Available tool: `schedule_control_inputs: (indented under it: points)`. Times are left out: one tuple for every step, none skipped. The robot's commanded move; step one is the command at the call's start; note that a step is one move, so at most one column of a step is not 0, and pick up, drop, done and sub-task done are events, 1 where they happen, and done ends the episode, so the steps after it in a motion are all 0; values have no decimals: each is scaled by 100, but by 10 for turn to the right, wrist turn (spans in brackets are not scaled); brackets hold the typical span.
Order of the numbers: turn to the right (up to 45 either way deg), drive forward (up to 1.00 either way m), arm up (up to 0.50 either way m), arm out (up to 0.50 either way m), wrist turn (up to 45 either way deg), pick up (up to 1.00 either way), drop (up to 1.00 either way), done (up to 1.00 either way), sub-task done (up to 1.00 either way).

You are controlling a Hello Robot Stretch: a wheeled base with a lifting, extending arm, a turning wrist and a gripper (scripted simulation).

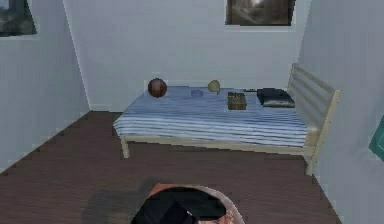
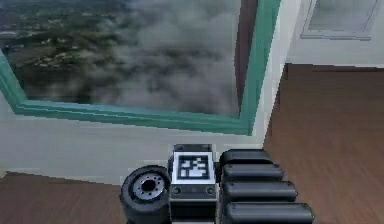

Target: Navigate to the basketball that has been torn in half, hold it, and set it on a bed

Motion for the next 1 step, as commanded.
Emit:
schedule_control_inputs:
  points:
    - [60,0,0,0,0,0,0,0,0]
